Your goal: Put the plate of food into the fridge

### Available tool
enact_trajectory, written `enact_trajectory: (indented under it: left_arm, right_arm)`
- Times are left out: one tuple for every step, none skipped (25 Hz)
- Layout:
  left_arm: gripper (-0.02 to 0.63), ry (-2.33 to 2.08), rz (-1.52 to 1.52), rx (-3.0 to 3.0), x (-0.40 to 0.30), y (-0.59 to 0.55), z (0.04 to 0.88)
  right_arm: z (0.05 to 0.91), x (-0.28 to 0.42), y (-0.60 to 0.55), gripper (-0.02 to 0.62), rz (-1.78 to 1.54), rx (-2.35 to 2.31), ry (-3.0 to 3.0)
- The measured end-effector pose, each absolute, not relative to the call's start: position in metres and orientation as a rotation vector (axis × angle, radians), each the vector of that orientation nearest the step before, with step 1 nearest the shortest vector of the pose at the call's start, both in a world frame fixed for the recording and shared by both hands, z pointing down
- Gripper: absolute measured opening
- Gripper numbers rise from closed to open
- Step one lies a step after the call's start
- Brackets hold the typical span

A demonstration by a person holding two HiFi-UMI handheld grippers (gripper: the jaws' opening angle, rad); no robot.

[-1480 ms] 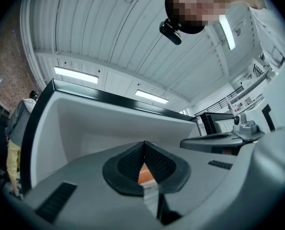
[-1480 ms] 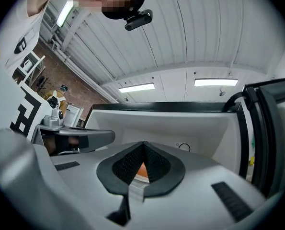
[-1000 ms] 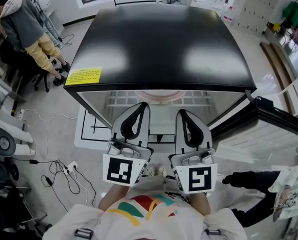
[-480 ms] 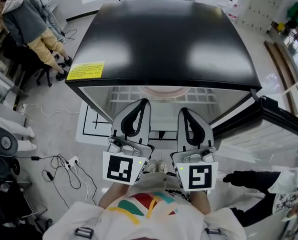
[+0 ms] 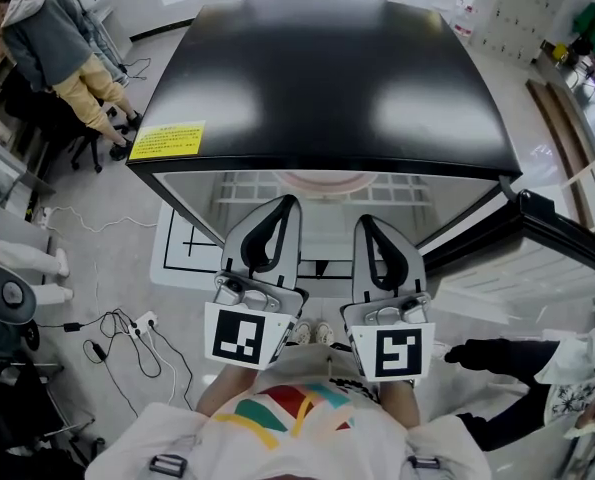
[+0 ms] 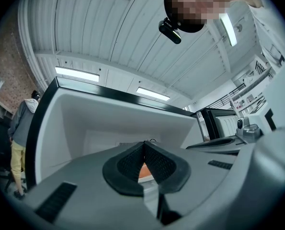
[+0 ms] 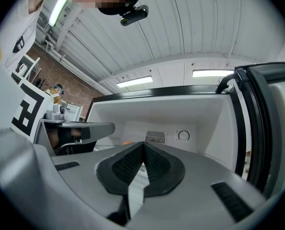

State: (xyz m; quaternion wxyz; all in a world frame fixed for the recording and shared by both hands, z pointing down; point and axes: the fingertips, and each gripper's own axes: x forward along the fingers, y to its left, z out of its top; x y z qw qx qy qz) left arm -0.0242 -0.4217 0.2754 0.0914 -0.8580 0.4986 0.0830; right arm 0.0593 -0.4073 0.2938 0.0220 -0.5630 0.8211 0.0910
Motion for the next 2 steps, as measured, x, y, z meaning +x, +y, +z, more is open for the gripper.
enact_trajectory:
  left_arm:
    - [0.006, 1.484, 0.247, -2.55, -0.0244, -0.4211, 0.276]
    - [0.006, 1.486, 0.247, -2.551, -0.0246, -0.4204, 0.2765]
  right_arm:
    - [0.295, 0.0588, -0.407, 0.0, 0.279, -1.743, 2.553]
    - [0.2963, 0.0583, -0.4068, 0.0, 0.276, -1.741, 2.562]
